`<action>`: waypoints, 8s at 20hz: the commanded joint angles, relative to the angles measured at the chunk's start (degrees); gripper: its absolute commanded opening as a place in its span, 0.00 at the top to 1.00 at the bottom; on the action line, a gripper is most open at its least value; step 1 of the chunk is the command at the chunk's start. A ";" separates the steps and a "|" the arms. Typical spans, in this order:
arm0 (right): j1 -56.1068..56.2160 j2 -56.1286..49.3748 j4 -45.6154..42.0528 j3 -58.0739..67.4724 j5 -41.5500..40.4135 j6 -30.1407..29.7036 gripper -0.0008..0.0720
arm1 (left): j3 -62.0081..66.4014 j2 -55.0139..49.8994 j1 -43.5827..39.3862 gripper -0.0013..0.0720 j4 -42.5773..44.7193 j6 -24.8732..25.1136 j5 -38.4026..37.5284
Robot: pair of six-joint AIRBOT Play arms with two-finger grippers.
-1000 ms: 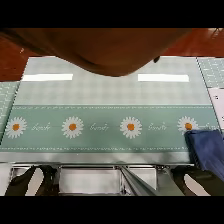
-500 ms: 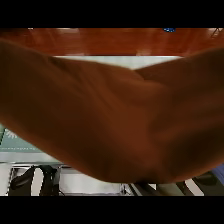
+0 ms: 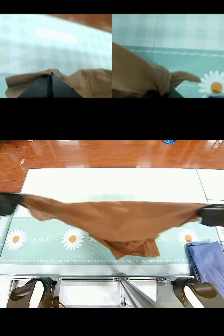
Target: Fold the shirts.
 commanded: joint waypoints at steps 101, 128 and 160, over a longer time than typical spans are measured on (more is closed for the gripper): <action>-9.62 8.28 20.72 18.86 13.05 -0.24 0.96 | 42.12 4.50 5.11 0.96 12.37 -4.66 0.55; -29.94 -48.30 25.33 21.03 0.33 -13.03 0.43 | 35.52 -56.04 7.04 0.29 13.92 -2.86 -23.89; -40.92 -18.99 17.55 -20.92 -0.66 -13.00 0.43 | -20.79 -35.65 6.25 0.96 7.85 -2.01 -2.51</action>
